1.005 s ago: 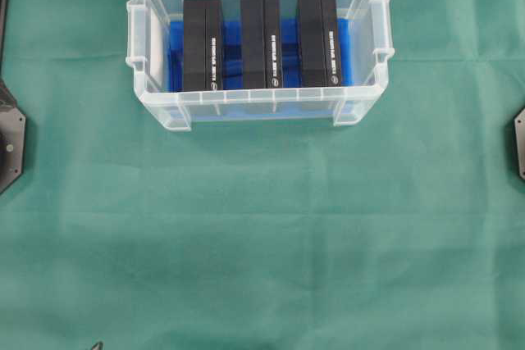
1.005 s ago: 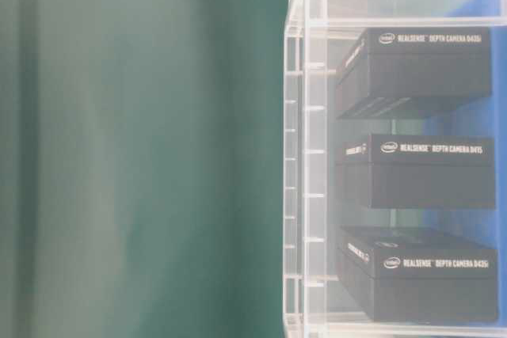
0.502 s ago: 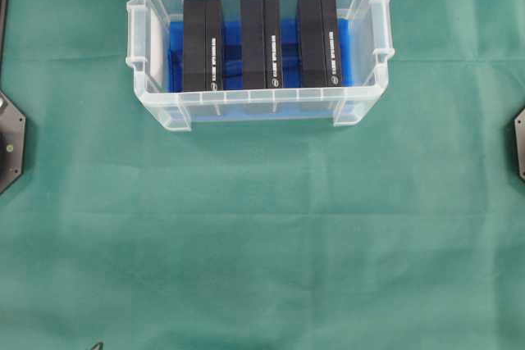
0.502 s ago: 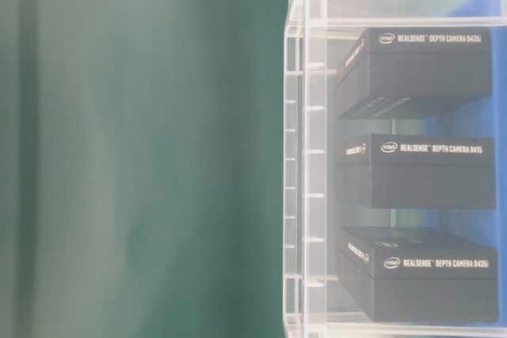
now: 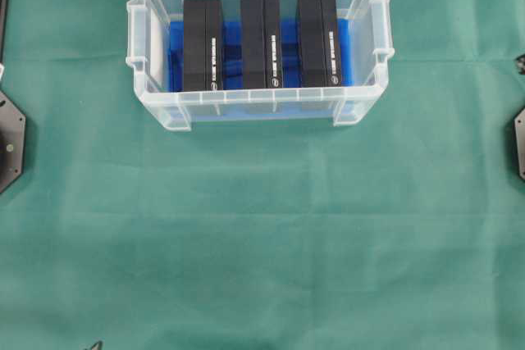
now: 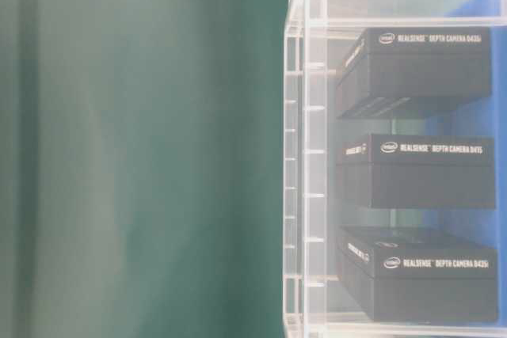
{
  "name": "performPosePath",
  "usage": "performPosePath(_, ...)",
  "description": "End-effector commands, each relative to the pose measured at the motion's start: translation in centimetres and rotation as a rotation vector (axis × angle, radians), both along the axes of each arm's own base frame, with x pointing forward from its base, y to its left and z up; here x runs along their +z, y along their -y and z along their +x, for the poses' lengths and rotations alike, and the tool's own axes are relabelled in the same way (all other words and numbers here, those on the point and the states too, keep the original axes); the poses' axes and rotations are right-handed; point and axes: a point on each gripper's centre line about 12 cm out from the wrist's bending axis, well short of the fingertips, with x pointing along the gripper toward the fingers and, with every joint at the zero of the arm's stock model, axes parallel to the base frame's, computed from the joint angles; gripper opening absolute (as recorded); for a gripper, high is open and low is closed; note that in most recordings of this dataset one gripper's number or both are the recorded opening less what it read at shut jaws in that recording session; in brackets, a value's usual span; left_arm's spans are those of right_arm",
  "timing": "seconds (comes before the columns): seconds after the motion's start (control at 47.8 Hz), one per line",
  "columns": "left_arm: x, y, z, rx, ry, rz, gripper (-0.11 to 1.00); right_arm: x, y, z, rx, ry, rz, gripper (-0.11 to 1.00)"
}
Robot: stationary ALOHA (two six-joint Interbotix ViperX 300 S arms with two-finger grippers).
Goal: Take the box out of the case with both arms.
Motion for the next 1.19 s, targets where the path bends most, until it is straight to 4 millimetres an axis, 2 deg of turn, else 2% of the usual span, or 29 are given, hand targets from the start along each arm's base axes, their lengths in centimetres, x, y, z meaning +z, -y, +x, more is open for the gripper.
performPosePath(0.0,0.9,-0.7,-0.1,0.024,0.025,0.016,0.00,0.8,0.6,0.3,-0.008,0.034,-0.031,0.00)
performPosePath(0.105,0.9,-2.2,-0.2,0.043,0.021,0.038,0.00,0.9,2.4,0.4,-0.021,0.033,-0.085,0.00)
performPosePath(0.335,0.9,-6.7,-0.5,0.057,-0.010,0.102,0.00,0.6,7.4,0.5,-0.041,0.004,-0.150,0.00)
performPosePath(0.544,0.8,-9.0,-0.4,0.078,-0.026,0.124,0.00,0.1,11.2,1.7,-0.041,-0.034,-0.175,0.00)
performPosePath(0.942,0.7,-9.8,0.8,0.068,0.049,0.163,0.00,-0.1,11.6,2.2,-0.021,-0.041,-0.180,0.00)
performPosePath(1.172,-0.4,-9.8,1.1,0.062,0.037,0.150,0.00,-0.1,11.5,2.1,-0.019,-0.039,-0.178,0.00)
